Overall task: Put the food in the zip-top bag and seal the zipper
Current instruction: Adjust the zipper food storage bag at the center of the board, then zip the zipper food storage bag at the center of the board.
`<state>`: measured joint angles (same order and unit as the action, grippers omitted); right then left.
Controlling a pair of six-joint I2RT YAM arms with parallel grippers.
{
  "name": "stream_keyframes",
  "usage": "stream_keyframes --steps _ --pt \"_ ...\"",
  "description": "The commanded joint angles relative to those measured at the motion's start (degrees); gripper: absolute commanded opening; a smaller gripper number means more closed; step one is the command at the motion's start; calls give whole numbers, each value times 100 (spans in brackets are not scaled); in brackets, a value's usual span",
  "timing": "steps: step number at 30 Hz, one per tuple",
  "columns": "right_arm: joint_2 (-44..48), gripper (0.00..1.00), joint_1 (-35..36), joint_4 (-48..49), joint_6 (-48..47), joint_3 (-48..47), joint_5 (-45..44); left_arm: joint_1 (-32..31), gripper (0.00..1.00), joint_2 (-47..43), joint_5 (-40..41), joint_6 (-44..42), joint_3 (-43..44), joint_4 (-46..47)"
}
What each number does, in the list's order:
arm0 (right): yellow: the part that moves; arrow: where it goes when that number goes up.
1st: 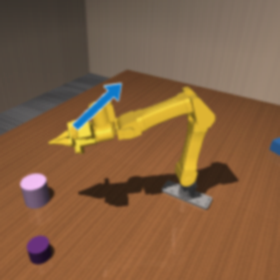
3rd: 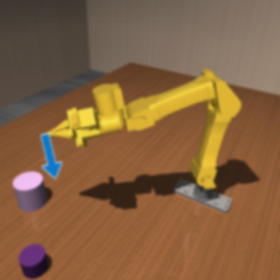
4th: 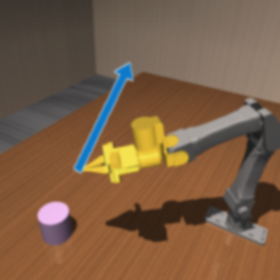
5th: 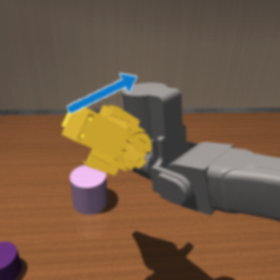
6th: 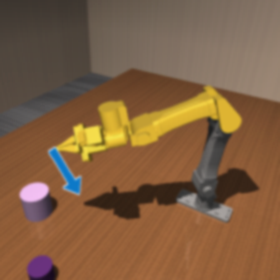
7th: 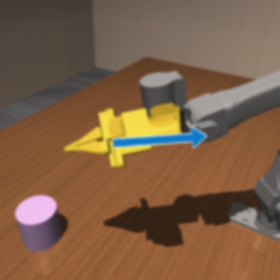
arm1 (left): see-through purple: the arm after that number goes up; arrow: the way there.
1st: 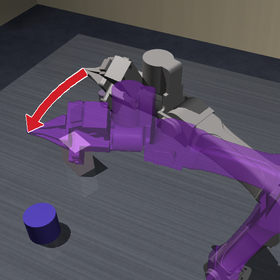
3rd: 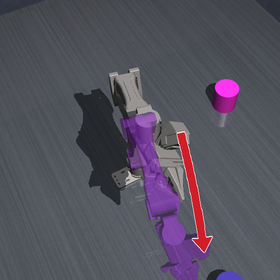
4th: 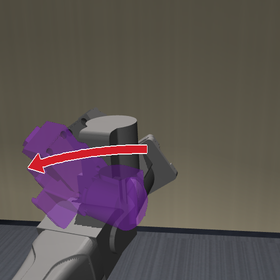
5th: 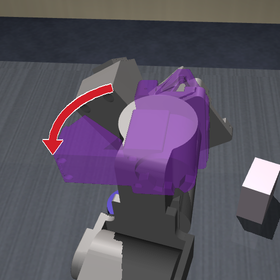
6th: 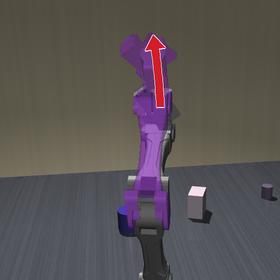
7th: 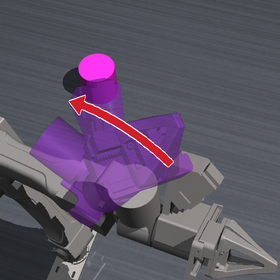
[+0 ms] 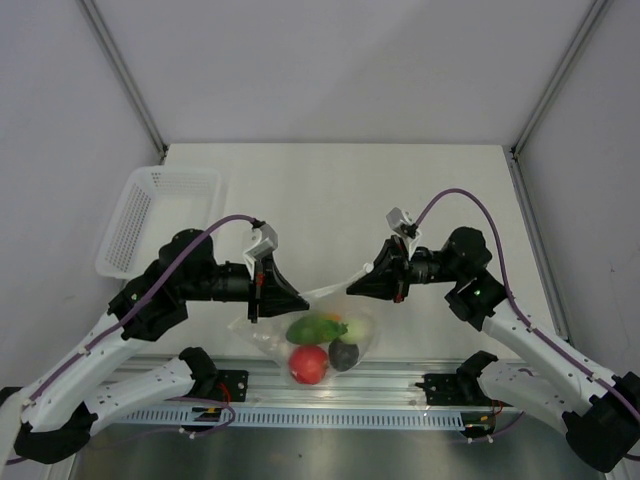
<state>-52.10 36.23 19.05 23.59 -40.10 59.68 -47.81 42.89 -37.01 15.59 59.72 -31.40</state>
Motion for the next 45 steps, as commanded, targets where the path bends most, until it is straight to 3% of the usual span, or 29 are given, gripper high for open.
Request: stream_keyframes --steps 1,3,4,6,9,11,15,23,34,40,45 --pt "-20 0 -28 64 -39 -25 -289 79 1 -79 176 75 -31 178" --pt "-29 0 -28 46 13 -7 -360 79 10 -53 474 75 -22 108" --pt "-46 0 -28 55 40 2 -413 79 35 -44 589 84 -31 73" --pt "-64 0 -28 55 84 2 -440 79 62 -27 878 102 -48 46" --pt "-169 0 -28 64 154 -16 -422 79 89 8 1012 145 -57 221" --pt "-257 0 -37 29 172 -42 -404 79 99 96 1056 163 -14 283" --pt "-450 0 -28 -383 93 -270 -457 53 99 578 977 146 118 494" --pt "-758 0 -19 -2105 -461 -947 -624 -237 99 1045 1091 -4 13 1100" --pt "-960 0 174 -2739 -969 -1246 -212 -273 99 1555 565 -118 -49 1232" --pt "-952 0 165 -3152 -1287 -1413 -62 -246 78 1915 -402 -180 57 996" --pt "-952 0 157 -3311 -1428 -1466 -62 -237 56 1793 -324 -136 -101 934"
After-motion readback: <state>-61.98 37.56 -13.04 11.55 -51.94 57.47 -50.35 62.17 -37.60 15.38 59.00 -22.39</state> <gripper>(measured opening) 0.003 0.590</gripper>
